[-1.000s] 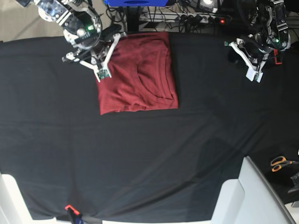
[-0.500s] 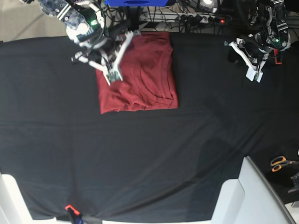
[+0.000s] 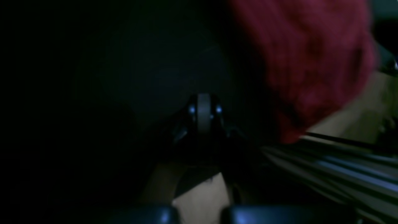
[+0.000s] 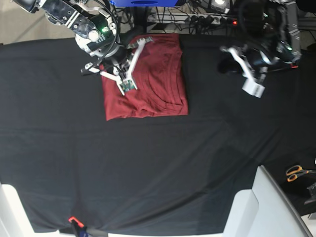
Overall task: Fold the T-shirt properly
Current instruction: 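Move the left gripper from its parked pose over the shirt's edge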
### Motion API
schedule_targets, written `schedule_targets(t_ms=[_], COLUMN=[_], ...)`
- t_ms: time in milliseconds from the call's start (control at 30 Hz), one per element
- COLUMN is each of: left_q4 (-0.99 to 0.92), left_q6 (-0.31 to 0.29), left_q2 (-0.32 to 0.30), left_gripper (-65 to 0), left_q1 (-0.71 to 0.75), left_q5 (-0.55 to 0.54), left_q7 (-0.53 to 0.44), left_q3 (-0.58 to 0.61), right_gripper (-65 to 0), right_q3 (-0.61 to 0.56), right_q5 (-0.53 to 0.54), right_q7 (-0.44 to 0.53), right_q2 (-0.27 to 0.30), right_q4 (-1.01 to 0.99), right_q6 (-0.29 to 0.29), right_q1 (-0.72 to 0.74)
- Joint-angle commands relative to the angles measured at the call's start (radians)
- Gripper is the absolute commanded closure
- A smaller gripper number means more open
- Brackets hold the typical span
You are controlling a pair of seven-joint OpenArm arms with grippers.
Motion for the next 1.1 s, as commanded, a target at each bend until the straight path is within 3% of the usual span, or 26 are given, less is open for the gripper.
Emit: schedule_targets(t_ms=[0,167,367,667,800,1067], left_q4=[0.015,-0.019,-0.149,-0.191,-0.191,-0.192], left_q6=[-0.014,-0.014,-0.014,-0.014,-0.014,-0.014], left_q2=[-0.009,-0.001,0.023,0.127,0.135,0.218], left_gripper=[-8.2,-63.5,-65.0,-65.0,-65.0,-65.0], left_q1=[-0.003,-0.015,-0.090,-0.121,-0.123,-0.133], left_q5=[-0.062,-0.142,-0.141,-0.139,-0.062,0.040], left_q7=[-0.013,-0.010,-0.016,-0.018,-0.018,-0.018], left_q3=[-0.010,0.007,0.150,0.164,0.222,0.243], right_gripper=[-1.4,-1.4,-1.4,-1.4,-1.4,-1.5], right_q3=[-0.001,-0.004,-0.004,0.007,0.122,0.123], right_q5=[-0.006,-0.006,-0.006,-0.006,-0.006,-0.006], right_q7=[0.016,0.019,0.019,0.021,0.035,0.052], right_q2=[0.000,0.000,0.000,0.008,0.007,0.000], right_q4=[-0.001,-0.066,-0.079,-0.079,-0.021,0.053], right_q6=[-0.004,-0.004,-0.004,-0.005,0.001,0.002], right_q1=[0.004,0.003,0.003,-0.006,-0.074,-0.100])
